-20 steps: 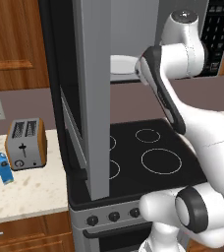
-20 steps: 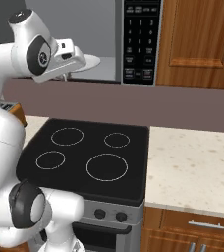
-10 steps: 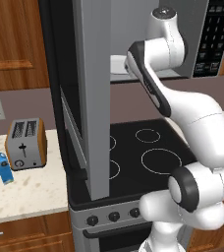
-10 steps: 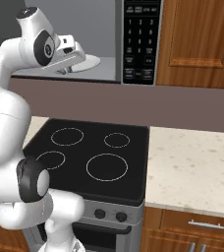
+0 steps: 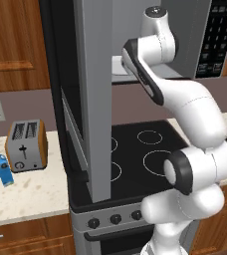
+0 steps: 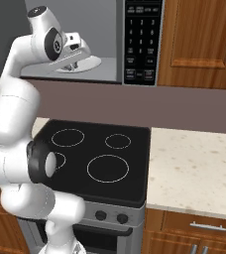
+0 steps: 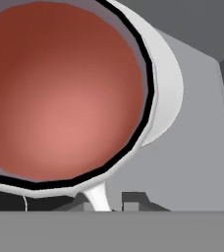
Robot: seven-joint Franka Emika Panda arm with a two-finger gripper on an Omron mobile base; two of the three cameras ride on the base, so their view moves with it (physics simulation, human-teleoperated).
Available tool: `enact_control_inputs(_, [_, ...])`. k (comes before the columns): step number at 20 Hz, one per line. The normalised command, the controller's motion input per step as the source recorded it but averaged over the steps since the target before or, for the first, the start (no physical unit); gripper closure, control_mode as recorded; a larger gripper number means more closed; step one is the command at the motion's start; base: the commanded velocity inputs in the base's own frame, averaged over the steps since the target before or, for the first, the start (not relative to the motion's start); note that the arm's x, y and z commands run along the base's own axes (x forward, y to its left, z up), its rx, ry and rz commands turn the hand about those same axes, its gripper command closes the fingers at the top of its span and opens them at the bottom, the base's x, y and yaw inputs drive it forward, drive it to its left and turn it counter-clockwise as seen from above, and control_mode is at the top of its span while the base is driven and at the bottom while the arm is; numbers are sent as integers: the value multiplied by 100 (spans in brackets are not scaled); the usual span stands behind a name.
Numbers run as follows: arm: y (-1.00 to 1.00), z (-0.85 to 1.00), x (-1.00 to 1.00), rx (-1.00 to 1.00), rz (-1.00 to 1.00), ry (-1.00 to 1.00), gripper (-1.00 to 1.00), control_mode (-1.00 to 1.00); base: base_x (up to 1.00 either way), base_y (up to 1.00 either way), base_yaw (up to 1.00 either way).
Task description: Place the microwavable item in the microwave. Then, close the microwave door and press the start button.
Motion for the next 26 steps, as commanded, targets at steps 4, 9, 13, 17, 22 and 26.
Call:
enact_control_inputs(4, [0,-8,57,-1,0,3,100,-100,0,0,0])
enact_control_inputs(9, [0,-26,52,-3,0,5,100,-100,0,0,0])
enact_control_inputs(13, [3,-23,38,-2,0,5,100,-100,0,0,0])
enact_control_inputs(17, [9,-18,25,-2,0,4,-100,-100,0,0,0])
enact_control_inputs(22, [8,-17,-11,-2,0,-1,-100,-100,0,0,0])
enact_control_inputs(26, [1,-3,-39,0,0,-12,-100,-100,0,0,0])
